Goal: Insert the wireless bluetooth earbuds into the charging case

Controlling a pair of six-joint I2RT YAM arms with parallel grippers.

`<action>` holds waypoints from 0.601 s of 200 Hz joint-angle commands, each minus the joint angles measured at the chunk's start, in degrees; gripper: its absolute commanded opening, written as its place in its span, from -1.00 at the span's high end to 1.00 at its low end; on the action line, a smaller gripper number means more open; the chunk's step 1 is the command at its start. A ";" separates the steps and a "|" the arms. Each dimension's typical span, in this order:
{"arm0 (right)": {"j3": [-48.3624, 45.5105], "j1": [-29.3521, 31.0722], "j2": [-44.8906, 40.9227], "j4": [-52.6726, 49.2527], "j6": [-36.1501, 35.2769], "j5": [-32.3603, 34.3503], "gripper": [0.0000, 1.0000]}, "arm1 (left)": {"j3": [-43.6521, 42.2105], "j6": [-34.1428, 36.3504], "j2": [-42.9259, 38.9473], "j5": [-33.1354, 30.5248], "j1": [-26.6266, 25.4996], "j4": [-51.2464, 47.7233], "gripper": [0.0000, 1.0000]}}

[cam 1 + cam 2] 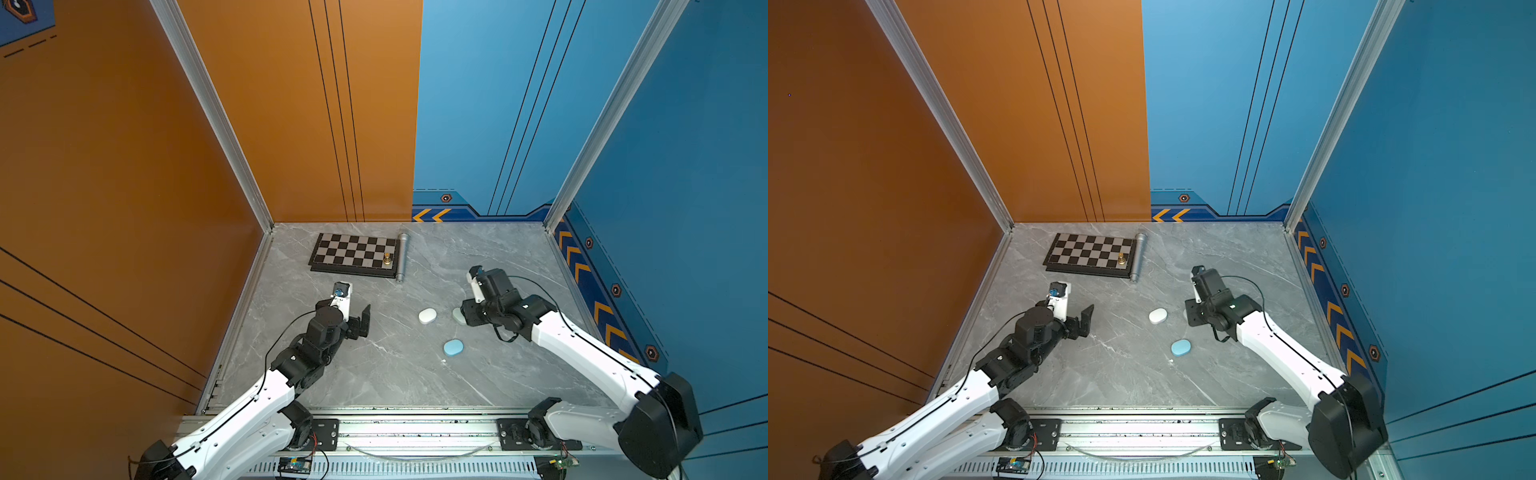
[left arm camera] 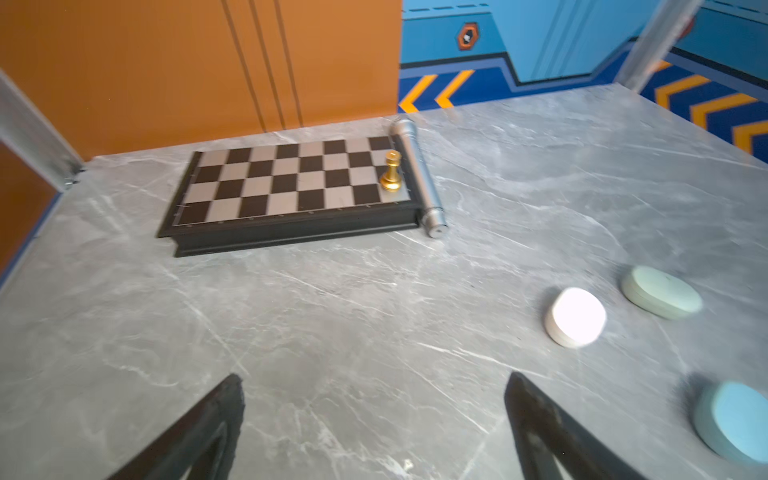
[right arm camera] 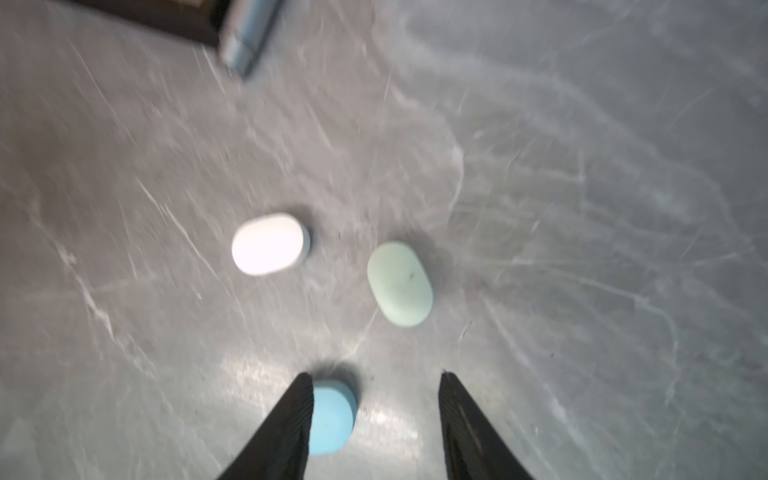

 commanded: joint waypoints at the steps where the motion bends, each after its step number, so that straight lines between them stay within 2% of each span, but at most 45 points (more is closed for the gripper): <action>1: -6.85 -8.20 -5.07 15.73 -4.01 -1.53 -0.02 | -2.19 -0.58 -0.65 -6.46 7.74 3.31 -0.96; 16: -11.14 -13.55 -6.63 20.08 -6.87 -1.45 -0.03 | -5.67 -0.54 0.05 -6.54 13.08 8.59 -0.96; 34: -15.56 -15.16 -6.93 23.91 -13.73 3.71 -0.08 | -9.84 -0.62 2.69 -5.57 18.07 17.77 -0.96; 56: -24.30 -17.76 -5.71 37.22 -17.73 3.11 -0.09 | -7.79 -1.89 9.26 0.73 24.14 21.21 -0.96; 76: -29.71 -20.29 -0.95 49.84 -16.44 2.12 -0.10 | -4.35 4.11 17.82 4.60 25.08 24.66 -0.96; 101: -29.82 -22.11 5.70 58.52 -14.26 1.01 -0.09 | -2.86 8.83 27.51 8.21 25.07 32.20 -0.96; 120: -30.88 -22.65 11.70 71.34 -13.76 -0.48 -0.08 | -1.80 13.04 32.81 9.77 24.70 35.43 -0.96</action>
